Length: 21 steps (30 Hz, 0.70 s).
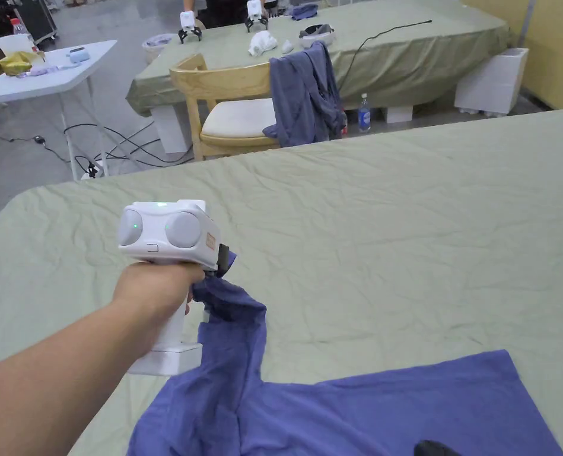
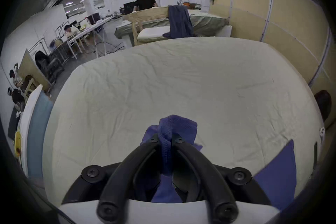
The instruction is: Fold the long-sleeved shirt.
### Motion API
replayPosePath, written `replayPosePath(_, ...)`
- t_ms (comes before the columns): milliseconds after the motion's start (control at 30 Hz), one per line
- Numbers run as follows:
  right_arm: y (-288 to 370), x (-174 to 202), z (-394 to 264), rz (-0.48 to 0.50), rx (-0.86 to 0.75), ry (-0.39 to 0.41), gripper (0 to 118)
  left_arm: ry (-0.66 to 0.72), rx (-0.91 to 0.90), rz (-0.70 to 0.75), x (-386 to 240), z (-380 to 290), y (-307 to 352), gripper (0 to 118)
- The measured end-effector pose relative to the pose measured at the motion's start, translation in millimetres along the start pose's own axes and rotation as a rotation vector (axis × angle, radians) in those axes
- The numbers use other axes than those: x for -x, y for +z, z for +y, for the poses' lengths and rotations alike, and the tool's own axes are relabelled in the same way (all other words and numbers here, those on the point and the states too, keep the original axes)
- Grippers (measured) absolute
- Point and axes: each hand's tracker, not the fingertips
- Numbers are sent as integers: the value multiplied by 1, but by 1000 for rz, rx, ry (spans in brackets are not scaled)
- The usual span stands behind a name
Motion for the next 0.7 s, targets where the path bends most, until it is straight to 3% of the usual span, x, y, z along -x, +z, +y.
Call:
replayPosePath(100, 42, 12, -12, -112, 77, 36, 2, 40, 7, 1, 7, -27, 25, 8)
replayPosePath(200, 63, 9, -27, -172, 104, -36, 2, 56, 10, 9, 14, -56, 43, 8)
replayPosePath(267, 78, 4, -35, -179, 118, -70, 2, 51, 3, 26, 13, -77, 57, 8)
replayPosePath(533, 124, -4, -41, -213, 133, -49, 2, 56, 6, -27, -7, -154, 121, 8)
replayPosePath(700, 138, 1, -37, -194, 126, -18, 2, 189, 48, -128, -17, -202, 156, 8)
